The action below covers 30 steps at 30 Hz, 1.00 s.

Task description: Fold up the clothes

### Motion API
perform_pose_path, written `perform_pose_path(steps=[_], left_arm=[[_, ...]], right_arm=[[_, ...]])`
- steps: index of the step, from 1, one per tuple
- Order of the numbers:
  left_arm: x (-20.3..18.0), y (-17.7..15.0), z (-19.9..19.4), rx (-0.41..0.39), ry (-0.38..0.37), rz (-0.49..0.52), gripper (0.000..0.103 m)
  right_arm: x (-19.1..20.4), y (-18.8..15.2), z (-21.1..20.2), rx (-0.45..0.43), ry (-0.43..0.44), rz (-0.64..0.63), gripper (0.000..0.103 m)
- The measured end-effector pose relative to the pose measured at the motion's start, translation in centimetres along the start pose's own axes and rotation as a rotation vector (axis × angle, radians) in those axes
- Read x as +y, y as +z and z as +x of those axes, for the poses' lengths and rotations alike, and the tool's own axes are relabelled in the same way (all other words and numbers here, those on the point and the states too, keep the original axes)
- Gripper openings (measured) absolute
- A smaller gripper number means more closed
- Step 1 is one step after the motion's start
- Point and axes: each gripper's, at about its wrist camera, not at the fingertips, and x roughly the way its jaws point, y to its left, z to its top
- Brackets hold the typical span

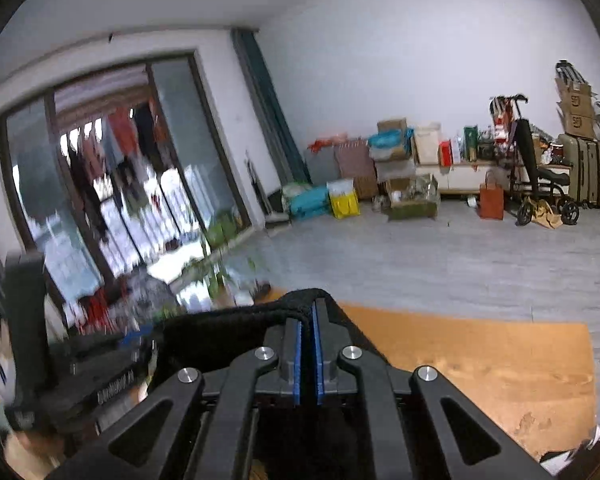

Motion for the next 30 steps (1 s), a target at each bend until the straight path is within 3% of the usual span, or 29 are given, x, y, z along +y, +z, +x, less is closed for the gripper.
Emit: perform_pose_path(steps=[6, 9, 12, 15, 18, 22, 25, 30], left_arm=[[1.0, -12.1, 10.0, 0.214, -0.043, 0.042, 0.008], [1.3, -16.9, 13.3, 0.338, -0.060, 0.063, 0.008], [2.2, -20.3, 14.8, 0.406, -0.096, 0.072, 0.008], [3.6, -21.9, 15.3, 0.428, -0.129, 0.037, 0.009], [5.2, -22.5, 15.7, 0.427, -0.123, -0.022, 0.009], [7.6, -22.5, 16.1, 0.420, -0.140, -0.131, 0.009], [8.2, -22.5, 15.9, 0.411, -0.164, -0.170, 0.009], [8.6, -23.0, 16.3, 0.425, -0.176, -0.189, 0.009]], right_arm=[[-6.1, -17.2, 8.2, 0.324, 0.113, 0.167, 0.008], [-8.6, -23.8, 11.4, 0.472, 0.142, 0.285, 0.009], [-10.0, -28.6, 13.1, 0.569, 0.147, 0.359, 0.020], [-11.7, -29.5, 12.9, 0.579, 0.193, 0.448, 0.028], [-13.2, -27.7, 11.8, 0.535, 0.150, 0.461, 0.047], [-14.9, -25.8, 9.7, 0.450, 0.040, 0.427, 0.054], [-15.9, -27.1, 9.1, 0.469, -0.002, 0.443, 0.055], [-17.6, -30.3, 10.8, 0.527, 0.049, 0.561, 0.055]])
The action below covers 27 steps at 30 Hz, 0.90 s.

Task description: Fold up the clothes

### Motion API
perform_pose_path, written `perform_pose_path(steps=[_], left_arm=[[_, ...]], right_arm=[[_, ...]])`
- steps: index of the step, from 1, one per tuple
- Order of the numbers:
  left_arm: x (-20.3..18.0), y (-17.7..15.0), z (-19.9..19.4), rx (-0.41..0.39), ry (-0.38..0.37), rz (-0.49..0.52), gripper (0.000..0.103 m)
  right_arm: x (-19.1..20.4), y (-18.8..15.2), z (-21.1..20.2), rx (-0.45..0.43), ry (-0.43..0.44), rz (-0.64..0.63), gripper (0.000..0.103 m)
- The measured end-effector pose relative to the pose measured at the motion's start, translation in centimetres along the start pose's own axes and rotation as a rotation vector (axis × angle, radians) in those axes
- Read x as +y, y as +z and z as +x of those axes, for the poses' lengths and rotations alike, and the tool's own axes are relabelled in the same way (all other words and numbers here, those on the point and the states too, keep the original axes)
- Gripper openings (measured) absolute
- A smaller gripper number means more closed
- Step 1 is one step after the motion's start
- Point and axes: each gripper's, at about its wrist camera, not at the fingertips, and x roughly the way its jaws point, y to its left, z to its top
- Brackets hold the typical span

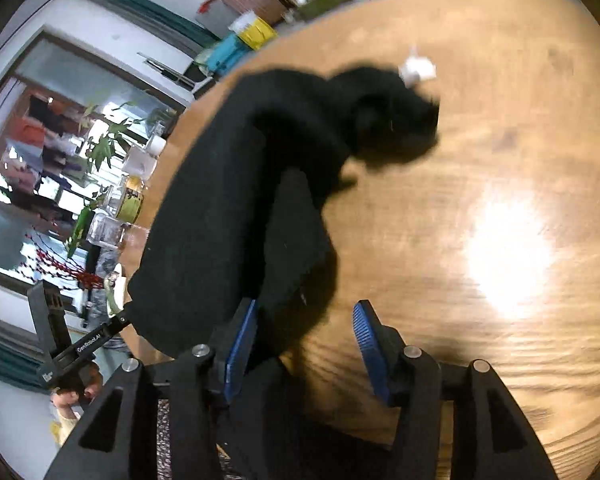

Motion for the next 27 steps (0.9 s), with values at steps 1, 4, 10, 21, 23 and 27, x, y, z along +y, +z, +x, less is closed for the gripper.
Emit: perform_pose_path(steps=[1, 4, 10, 21, 23, 27], left_arm=[[0.0, 0.1, 0.0, 0.001, 0.000, -0.002, 0.009], [0.2, 0.2, 0.0, 0.001, 0.001, -0.014, 0.009], [0.5, 0.8, 0.5, 0.021, 0.062, -0.060, 0.009], [-5.7, 10.2, -12.7, -0.117, 0.166, 0.072, 0.009], [-6.7, 12.6, -18.6, -0.180, 0.086, 0.080, 0.009], [-8.2, 16.0, -29.9, -0.314, -0.061, 0.073, 0.009]], right_arm=[[-0.3, 0.0, 0.4, 0.005, 0.021, 0.021, 0.055], [-0.3, 0.8, 0.6, -0.029, 0.074, 0.059, 0.053], [0.0, 3.1, 0.7, -0.061, -0.047, 0.051, 0.017], [10.3, 7.1, -11.9, -0.316, 0.005, -0.172, 0.010], [13.1, 7.8, -17.7, -0.440, 0.047, -0.219, 0.010], [18.6, 7.7, -28.8, -0.657, 0.078, -0.329, 0.010]])
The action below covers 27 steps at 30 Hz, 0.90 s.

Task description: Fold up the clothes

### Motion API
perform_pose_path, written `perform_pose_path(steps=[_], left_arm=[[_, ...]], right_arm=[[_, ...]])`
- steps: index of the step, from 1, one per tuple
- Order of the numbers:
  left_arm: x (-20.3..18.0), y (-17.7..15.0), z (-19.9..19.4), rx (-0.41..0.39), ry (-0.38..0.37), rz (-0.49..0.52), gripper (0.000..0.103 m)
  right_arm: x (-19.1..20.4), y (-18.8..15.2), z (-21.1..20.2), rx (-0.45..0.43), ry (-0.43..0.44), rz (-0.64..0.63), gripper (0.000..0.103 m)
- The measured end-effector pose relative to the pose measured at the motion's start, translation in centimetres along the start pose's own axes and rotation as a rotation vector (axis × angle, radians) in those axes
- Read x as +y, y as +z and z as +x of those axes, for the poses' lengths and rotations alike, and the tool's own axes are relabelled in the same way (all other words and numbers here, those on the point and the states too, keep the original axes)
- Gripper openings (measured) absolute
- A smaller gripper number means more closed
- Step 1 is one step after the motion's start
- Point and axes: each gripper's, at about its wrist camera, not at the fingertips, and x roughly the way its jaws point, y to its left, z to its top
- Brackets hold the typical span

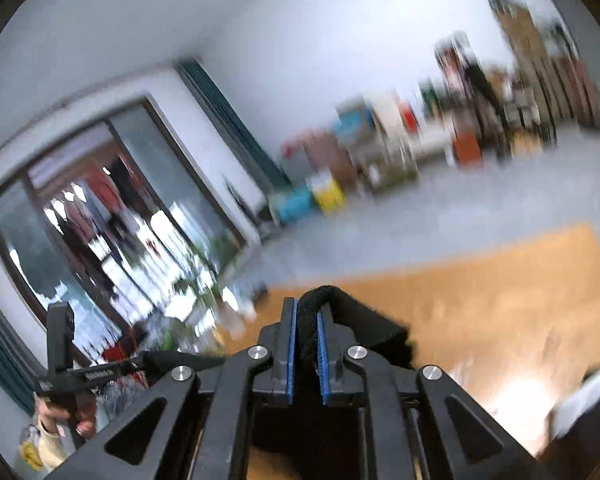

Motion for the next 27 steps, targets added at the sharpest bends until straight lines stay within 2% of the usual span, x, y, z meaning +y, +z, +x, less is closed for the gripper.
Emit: perform_pose_path(steps=[1, 3, 5, 7, 9, 11, 14, 17, 19, 21, 24, 27], left_arm=[[-0.5, 1.2, -1.9, -0.031, -0.017, 0.000, 0.009], [-1.6, 2.9, -5.2, -0.104, -0.006, 0.004, 0.009], [-2.8, 4.2, -6.8, -0.156, 0.031, 0.010, 0.009], [-3.4, 5.6, -7.2, -0.161, 0.062, -0.004, 0.009], [-3.4, 6.4, -6.6, -0.128, 0.087, -0.025, 0.009], [-2.5, 7.2, -4.8, -0.076, 0.089, -0.064, 0.009], [-1.3, 8.2, -1.1, -0.009, 0.092, -0.108, 0.009], [-0.1, 9.5, 3.4, 0.001, 0.121, -0.149, 0.009], [0.1, 10.7, 4.9, -0.038, 0.103, -0.159, 0.009], [0.3, 12.1, 4.7, -0.096, 0.048, -0.176, 0.008], [-0.6, 14.7, 0.9, -0.292, -0.046, -0.127, 0.008], [-2.5, 14.6, -3.1, -0.480, -0.073, 0.010, 0.008]], right_arm=[[1.7, 1.4, -1.4, -0.037, -0.013, -0.029, 0.010], [5.0, 3.7, -4.0, -0.093, -0.046, -0.091, 0.010], [8.1, 4.8, -5.1, -0.120, -0.065, -0.142, 0.010], [11.1, 5.7, -5.7, -0.150, -0.112, -0.211, 0.010], [13.8, 5.8, -4.4, -0.161, -0.127, -0.238, 0.010], [14.5, 6.2, -3.5, -0.156, -0.124, -0.241, 0.010], [13.8, 6.6, -0.8, -0.119, -0.156, -0.239, 0.010], [11.9, 6.9, 3.6, -0.050, -0.170, -0.210, 0.010], [10.4, 7.6, 5.7, -0.045, -0.177, -0.202, 0.010], [10.0, 9.1, 6.7, -0.074, -0.205, -0.224, 0.010], [10.9, 12.0, 5.8, -0.160, -0.201, -0.248, 0.010], [11.8, 13.5, 4.5, -0.241, -0.201, -0.283, 0.010]])
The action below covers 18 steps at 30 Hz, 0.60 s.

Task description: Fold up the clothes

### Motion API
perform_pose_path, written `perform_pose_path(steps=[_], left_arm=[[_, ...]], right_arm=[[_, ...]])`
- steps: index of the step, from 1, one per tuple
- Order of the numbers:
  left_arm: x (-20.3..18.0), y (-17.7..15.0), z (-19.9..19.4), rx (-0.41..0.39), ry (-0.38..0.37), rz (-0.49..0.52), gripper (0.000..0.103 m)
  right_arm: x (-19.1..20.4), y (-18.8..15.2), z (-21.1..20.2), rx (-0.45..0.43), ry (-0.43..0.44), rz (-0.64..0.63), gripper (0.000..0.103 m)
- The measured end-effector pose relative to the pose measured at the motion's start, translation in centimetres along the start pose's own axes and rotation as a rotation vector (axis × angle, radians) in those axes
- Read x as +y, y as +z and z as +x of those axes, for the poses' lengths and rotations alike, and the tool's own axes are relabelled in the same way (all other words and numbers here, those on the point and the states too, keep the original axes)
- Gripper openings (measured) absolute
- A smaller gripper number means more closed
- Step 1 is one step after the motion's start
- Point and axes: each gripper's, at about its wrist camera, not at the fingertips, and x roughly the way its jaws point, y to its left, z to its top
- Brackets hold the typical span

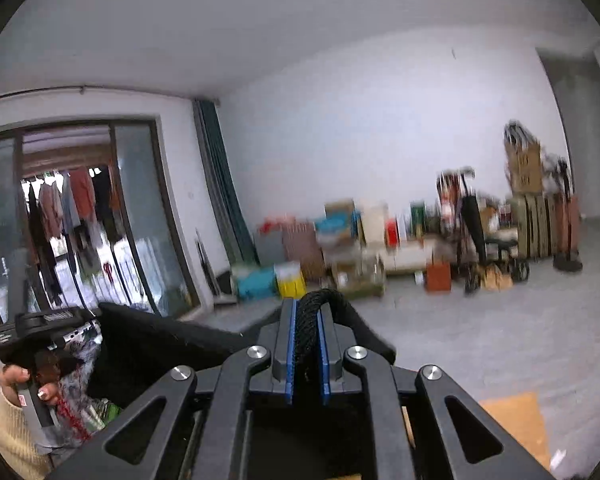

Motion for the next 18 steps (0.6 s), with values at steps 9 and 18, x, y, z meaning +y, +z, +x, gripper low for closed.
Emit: perform_pose_path(steps=[9, 18], left_arm=[[4.4, -18.3, 12.5, 0.453, 0.116, 0.056, 0.009], [8.1, -44.0, 15.5, 1.009, 0.104, 0.042, 0.008]], right_arm=[[-5.1, -14.6, 8.2, 0.307, -0.048, 0.092, 0.011], [-14.6, -38.8, 6.8, 0.718, -0.082, 0.309, 0.011]])
